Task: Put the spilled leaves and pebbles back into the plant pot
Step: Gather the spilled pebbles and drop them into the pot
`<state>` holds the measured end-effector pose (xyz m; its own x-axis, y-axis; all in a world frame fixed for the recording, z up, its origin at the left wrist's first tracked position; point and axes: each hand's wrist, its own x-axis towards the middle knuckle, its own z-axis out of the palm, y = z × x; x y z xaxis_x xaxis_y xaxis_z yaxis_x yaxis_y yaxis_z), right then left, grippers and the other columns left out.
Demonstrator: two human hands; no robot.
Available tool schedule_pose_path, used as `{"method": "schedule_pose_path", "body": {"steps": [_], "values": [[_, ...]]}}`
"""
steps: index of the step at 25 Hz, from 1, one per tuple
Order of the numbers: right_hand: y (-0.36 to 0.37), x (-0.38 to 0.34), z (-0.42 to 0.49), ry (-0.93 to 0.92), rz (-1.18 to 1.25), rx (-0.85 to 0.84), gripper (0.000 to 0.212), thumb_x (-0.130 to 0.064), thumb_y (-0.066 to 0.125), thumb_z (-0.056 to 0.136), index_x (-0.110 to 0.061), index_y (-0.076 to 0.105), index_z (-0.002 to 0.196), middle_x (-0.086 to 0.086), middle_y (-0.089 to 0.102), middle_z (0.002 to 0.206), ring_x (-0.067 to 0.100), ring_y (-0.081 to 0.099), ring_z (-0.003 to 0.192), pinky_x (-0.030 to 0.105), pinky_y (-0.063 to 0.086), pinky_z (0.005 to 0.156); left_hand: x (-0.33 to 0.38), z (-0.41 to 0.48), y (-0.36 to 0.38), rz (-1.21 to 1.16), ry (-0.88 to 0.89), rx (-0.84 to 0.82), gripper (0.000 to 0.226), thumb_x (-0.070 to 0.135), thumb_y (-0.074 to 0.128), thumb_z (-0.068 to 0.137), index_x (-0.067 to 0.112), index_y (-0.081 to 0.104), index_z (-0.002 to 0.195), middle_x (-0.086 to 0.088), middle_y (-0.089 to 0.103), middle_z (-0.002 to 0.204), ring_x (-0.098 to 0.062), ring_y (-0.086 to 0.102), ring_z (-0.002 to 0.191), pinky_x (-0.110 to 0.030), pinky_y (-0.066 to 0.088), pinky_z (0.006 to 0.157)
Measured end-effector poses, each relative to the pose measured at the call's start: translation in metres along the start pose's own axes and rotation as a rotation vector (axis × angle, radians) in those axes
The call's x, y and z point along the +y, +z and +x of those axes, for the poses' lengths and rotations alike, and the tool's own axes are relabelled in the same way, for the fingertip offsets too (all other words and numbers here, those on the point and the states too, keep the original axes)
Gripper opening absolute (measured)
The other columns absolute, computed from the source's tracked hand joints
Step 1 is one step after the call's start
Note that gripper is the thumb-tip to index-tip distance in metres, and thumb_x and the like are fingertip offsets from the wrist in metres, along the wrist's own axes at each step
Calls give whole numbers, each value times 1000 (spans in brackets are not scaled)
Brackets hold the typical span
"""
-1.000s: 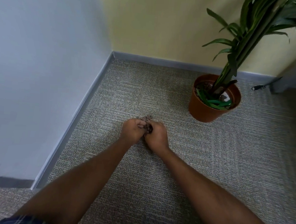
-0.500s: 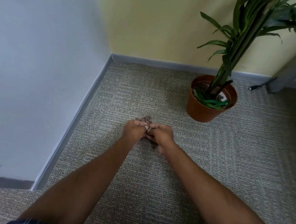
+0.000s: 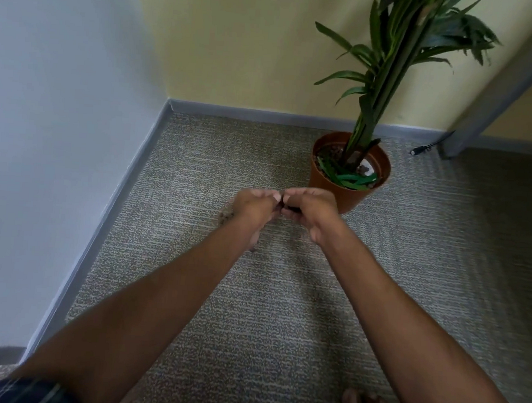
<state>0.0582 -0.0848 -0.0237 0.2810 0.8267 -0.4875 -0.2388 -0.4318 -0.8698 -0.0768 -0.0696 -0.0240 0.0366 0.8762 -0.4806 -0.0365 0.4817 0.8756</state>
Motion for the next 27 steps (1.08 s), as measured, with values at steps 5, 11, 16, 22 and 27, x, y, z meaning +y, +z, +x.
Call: {"method": "schedule_pose_path", "body": {"steps": [5, 11, 16, 22, 27], "values": [[-41, -66, 13, -118, -30, 98, 17, 11, 74, 92, -3, 79, 84, 12, 81, 78, 22, 79, 68, 30, 69, 64, 42, 7, 64, -51, 41, -59, 11, 8, 70, 103, 5, 80, 106, -15, 82, 105, -28, 82, 97, -37, 70, 85], [-91, -96, 43, -41, -78, 192, 17, 12, 69, 95, -3, 76, 95, 18, 78, 107, 28, 76, 97, 27, 64, 58, 65, 34, 134, -43, -99, -181, 20, 4, 60, 107, -2, 73, 122, -16, 73, 104, -19, 71, 75, -29, 66, 67], [-102, -93, 60, 34, 6, 212, 34, 12, 54, 101, -3, 72, 126, 26, 74, 130, 39, 74, 118, 48, 66, 86, 64, 44, 148, -10, -156, -225, 34, 5, 51, 108, -2, 64, 139, -16, 71, 110, -26, 71, 94, -32, 61, 64], [-90, -94, 42, 1, 107, 299, 26, -1, 57, 102, -5, 72, 123, 20, 75, 119, 38, 74, 106, 48, 68, 69, 69, 38, 132, -126, -127, -306, 46, 32, 54, 112, 3, 58, 148, -20, 65, 147, -30, 66, 129, -41, 56, 108], [-58, -55, 19, -342, -219, 624, 13, -16, 63, 98, -21, 75, 101, -10, 72, 96, 13, 70, 92, 34, 56, 85, 64, 35, 81, -195, -17, -326, 57, 46, 51, 111, 1, 61, 145, -24, 69, 140, -35, 72, 125, -41, 61, 107]]}}
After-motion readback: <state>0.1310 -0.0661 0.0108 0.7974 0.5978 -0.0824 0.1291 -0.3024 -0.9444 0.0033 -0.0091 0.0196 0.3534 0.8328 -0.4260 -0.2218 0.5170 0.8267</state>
